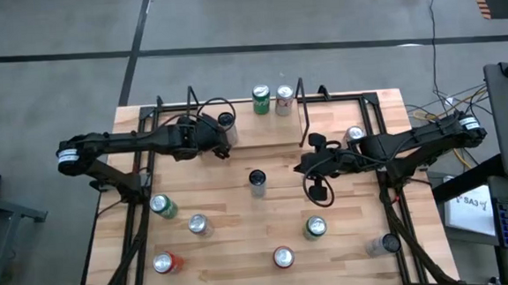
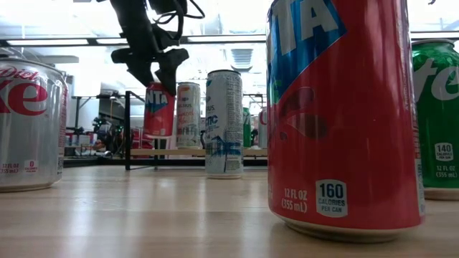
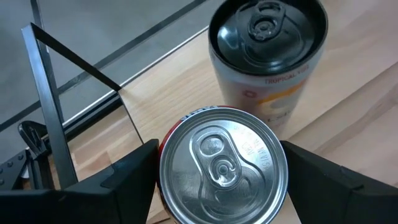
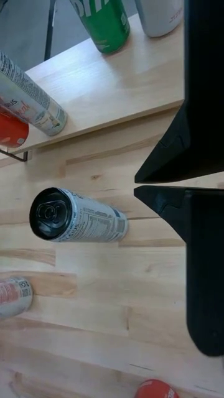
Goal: Sort soda cans
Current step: Put the top red soda can on the shelf
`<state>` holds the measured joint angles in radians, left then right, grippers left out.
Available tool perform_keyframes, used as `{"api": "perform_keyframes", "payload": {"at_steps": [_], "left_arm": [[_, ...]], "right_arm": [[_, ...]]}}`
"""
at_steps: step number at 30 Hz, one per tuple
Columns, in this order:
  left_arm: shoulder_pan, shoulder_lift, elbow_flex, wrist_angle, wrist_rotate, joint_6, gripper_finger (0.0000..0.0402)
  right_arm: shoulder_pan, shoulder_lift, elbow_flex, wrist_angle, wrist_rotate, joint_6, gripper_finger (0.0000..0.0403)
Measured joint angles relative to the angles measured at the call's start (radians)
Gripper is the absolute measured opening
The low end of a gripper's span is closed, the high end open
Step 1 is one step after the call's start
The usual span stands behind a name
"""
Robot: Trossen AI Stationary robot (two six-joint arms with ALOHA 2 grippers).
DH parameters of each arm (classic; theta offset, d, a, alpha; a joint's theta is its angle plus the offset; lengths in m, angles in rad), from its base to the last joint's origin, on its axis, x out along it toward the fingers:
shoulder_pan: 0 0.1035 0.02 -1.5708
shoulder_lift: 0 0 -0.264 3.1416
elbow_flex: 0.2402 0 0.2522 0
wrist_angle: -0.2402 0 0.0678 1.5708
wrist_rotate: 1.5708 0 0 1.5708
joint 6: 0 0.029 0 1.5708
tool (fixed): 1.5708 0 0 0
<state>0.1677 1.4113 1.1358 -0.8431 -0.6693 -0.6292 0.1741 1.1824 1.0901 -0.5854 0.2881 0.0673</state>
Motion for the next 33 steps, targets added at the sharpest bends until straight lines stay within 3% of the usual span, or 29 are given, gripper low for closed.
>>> {"api": "perform_keyframes", "payload": {"at_steps": [33], "left_arm": [[0.013,0.000,0.000,0.044,0.000,0.071,0.0279]], "right_arm": [[0.000,0.000,0.000,0.000,0.000,0.003,0.0009]]}}
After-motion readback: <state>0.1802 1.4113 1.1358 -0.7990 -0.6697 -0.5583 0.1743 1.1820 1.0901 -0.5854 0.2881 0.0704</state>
